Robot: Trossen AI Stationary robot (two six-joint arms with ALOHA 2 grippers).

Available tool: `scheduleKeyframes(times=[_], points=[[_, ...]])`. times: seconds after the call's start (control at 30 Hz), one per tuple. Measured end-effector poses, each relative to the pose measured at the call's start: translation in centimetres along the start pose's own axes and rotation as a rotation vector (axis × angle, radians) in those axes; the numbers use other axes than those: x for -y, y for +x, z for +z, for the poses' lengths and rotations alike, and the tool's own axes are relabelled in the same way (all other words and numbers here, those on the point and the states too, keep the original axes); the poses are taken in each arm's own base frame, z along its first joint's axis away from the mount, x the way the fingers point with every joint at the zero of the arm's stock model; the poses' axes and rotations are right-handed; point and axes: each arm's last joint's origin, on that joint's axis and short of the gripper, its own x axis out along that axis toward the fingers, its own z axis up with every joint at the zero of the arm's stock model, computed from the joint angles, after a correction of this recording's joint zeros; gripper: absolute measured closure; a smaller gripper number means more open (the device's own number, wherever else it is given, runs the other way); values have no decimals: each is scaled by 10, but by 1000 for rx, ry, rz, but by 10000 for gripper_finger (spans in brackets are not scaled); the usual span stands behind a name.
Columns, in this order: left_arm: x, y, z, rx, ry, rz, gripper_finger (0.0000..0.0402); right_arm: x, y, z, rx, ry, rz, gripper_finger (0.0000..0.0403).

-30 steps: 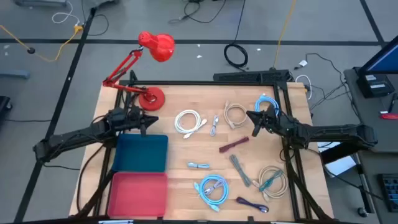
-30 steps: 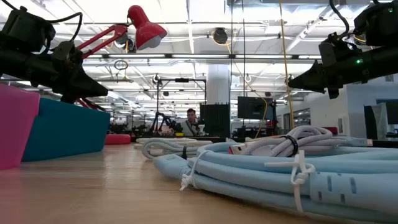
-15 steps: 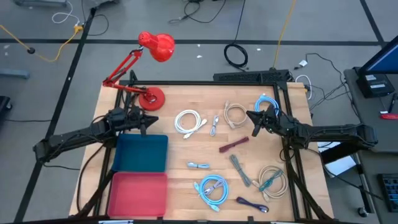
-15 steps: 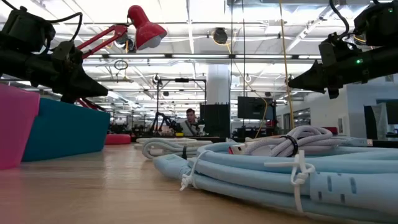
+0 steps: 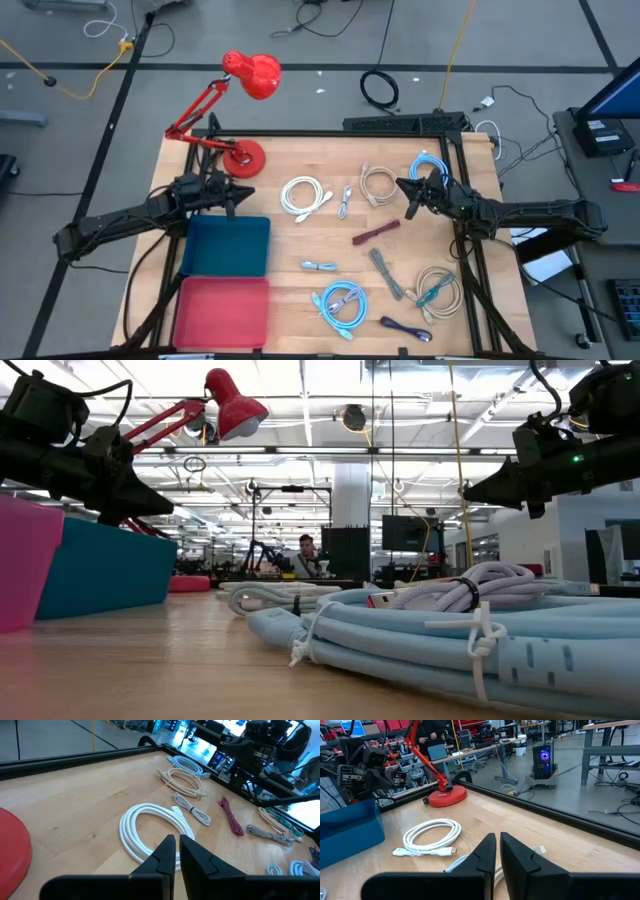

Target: Pick & Place USB Port

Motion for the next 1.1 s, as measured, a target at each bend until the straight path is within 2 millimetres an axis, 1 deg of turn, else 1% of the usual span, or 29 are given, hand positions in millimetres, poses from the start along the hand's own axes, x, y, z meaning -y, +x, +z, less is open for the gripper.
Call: scheduleKeyframes(times=[0.67, 0.73, 0.8, 0.93, 1.0, 1.03, 1.1], points=[[0, 0, 0, 0, 0, 0, 376, 0, 0, 0, 0, 0, 0, 385], [0, 0, 0, 0, 0, 0, 376, -1, 0, 2, 21, 29, 6, 385], [0, 0, 0, 0, 0, 0, 376, -3, 0, 10, 92, 180, 40, 385], [0, 0, 0, 0, 0, 0, 376, -9, -4, 28, 197, 662, 242, 385], [0, 0, 0, 1, 0, 0, 376, -9, -5, 34, 243, 876, 285, 385], [0, 0, 0, 1, 0, 0, 376, -9, -5, 38, 272, 947, 296, 385], [0, 0, 0, 1, 0, 0, 376, -10, -6, 42, 298, 1016, 314, 385]])
